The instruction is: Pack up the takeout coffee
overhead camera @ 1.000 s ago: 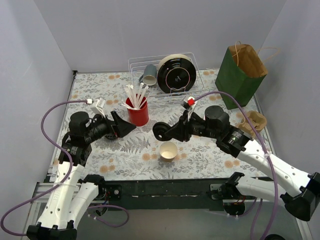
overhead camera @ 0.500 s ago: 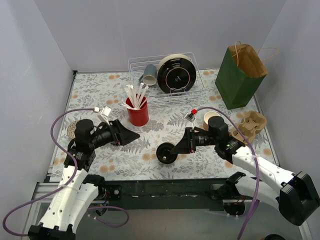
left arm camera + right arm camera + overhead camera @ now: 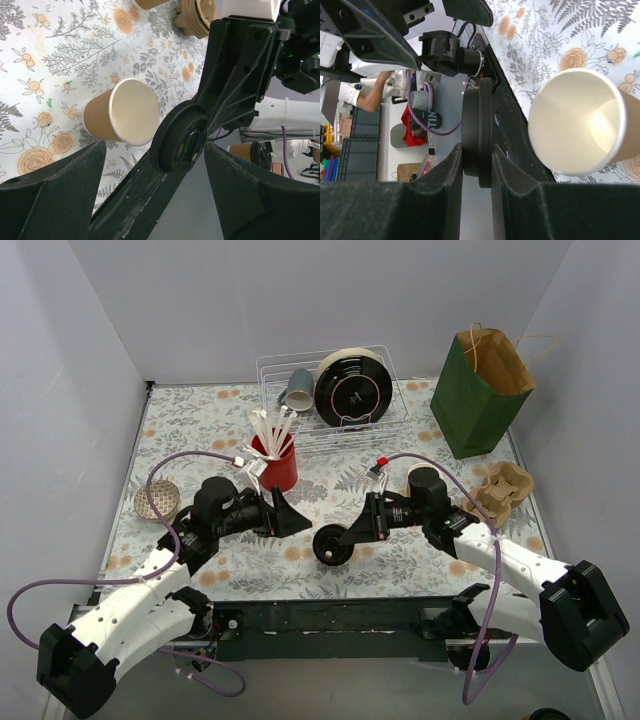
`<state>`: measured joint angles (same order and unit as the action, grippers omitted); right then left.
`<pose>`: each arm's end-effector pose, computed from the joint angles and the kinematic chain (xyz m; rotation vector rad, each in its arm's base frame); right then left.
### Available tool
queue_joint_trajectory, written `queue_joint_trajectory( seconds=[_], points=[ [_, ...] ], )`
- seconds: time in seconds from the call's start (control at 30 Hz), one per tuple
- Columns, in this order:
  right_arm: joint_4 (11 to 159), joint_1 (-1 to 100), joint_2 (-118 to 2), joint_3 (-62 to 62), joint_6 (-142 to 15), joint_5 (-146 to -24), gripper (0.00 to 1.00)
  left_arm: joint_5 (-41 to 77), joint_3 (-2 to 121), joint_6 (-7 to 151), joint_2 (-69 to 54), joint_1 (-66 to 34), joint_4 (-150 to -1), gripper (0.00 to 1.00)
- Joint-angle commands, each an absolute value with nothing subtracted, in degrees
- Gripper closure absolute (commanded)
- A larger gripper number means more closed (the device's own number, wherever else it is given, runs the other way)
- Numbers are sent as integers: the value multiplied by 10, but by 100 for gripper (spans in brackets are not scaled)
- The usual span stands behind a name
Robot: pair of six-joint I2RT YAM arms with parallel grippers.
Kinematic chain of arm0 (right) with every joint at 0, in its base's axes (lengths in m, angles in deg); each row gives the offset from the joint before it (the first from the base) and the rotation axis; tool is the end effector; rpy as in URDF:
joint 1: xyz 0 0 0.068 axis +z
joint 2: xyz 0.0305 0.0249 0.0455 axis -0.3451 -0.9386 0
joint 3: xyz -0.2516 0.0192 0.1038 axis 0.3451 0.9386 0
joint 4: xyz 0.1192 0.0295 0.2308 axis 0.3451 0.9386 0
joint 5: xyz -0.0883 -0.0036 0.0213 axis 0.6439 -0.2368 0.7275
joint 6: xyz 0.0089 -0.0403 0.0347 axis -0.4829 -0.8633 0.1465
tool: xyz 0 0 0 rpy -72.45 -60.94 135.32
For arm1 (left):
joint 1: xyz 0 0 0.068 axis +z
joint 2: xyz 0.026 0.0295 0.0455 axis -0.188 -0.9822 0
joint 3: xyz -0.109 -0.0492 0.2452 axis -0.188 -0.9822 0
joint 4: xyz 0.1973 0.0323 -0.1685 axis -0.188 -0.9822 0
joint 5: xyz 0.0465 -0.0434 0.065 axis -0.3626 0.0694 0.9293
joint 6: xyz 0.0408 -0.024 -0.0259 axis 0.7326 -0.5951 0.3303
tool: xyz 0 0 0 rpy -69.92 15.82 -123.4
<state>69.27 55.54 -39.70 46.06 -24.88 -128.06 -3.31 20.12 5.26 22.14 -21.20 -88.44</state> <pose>0.1709 0.1549 0.2336 -0.5150 2.1301 1.7154 0.1472 -0.1130 0.2618 -0.5522 2.3425 -1.6124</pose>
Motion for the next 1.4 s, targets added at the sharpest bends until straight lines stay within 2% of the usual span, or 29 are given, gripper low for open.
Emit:
queue_joint_trajectory(
  seconds=[0.0, 0.2, 0.8, 1.37],
  points=[
    [691, 543, -414, 431, -268, -1294, 85, 4, 187, 50, 215, -224, -850, 23],
    [692, 531, -438, 421, -270, -1300, 84, -4, 149, 31, 209, -231, -810, 21],
    [656, 525, -486, 427, -236, -1301, 83, 18, 129, 30, 151, -253, -777, 32],
    [651, 508, -513, 436, -227, -1295, 83, 40, 127, 37, 105, -266, -758, 33]
  ],
)
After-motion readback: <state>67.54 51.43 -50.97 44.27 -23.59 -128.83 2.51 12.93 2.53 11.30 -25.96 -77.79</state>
